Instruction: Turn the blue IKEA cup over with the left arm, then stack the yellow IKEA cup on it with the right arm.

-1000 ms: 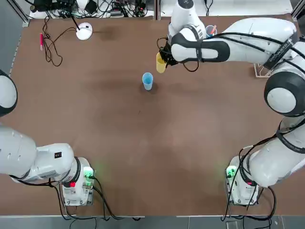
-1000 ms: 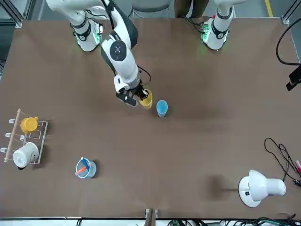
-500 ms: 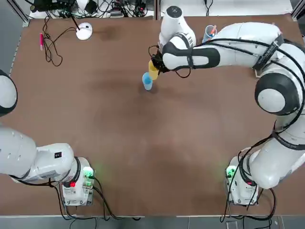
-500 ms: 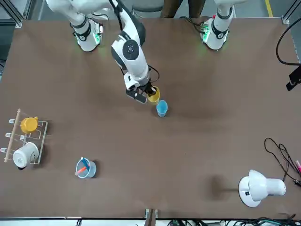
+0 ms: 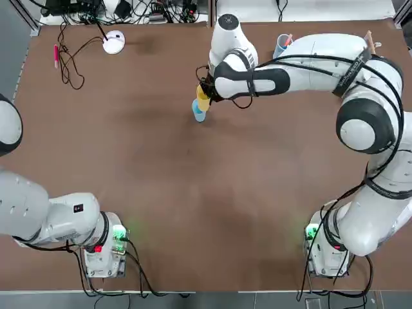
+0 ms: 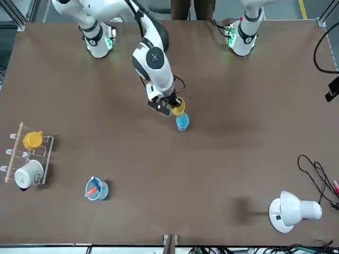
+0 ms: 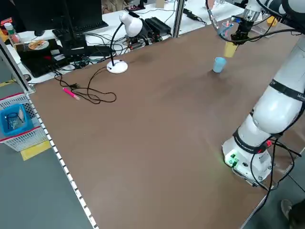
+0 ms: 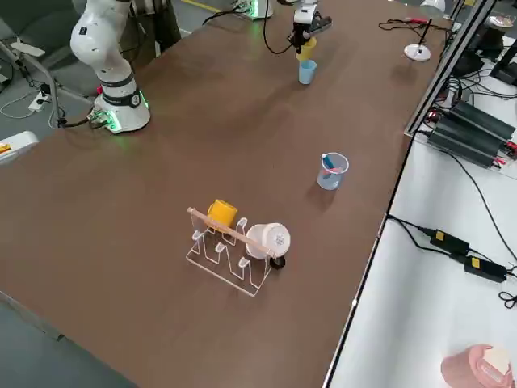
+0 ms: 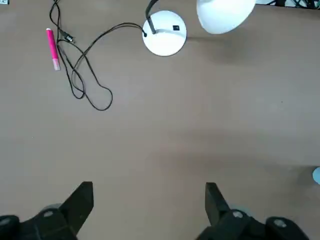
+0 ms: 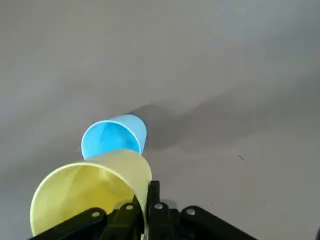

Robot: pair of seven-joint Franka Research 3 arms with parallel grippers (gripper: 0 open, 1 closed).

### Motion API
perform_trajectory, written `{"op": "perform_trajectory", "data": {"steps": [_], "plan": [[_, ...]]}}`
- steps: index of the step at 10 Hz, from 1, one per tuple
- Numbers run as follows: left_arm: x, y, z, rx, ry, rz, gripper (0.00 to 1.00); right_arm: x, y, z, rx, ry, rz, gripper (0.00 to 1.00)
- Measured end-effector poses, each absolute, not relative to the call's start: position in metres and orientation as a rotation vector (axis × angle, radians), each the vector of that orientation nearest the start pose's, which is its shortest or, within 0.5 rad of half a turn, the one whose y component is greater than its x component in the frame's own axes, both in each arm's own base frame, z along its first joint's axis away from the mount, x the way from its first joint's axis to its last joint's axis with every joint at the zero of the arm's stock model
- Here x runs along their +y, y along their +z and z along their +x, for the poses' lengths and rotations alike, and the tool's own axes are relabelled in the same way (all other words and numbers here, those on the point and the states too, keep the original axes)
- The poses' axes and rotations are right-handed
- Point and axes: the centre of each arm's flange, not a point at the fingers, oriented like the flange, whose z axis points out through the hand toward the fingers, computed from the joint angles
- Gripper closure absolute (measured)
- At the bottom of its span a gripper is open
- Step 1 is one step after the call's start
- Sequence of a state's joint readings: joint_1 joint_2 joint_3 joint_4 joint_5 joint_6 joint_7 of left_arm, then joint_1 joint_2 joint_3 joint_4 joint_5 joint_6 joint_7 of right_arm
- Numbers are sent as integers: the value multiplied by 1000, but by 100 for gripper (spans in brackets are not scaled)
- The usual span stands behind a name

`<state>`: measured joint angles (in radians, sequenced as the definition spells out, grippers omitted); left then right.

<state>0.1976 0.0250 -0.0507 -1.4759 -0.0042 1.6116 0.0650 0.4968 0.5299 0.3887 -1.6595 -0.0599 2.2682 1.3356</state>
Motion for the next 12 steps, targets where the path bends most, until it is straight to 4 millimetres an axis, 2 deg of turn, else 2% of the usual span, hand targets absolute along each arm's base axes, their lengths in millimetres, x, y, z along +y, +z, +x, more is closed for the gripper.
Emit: {"op": "perform_trajectory", "data": {"steps": [3, 5, 9, 12], "plan": [[91, 661, 561, -150, -196, -3123, 1, 514, 329, 473, 733, 99, -2869, 96], [87, 661, 562, -139, -202, -3123, 1, 517, 329, 474, 735, 93, -2867, 96], [82, 661, 563, -124, -204, -3125, 1, 526, 308, 470, 759, 66, -2882, 96], [82, 661, 563, -123, -204, -3125, 1, 532, 314, 472, 762, 58, -2866, 96]]}}
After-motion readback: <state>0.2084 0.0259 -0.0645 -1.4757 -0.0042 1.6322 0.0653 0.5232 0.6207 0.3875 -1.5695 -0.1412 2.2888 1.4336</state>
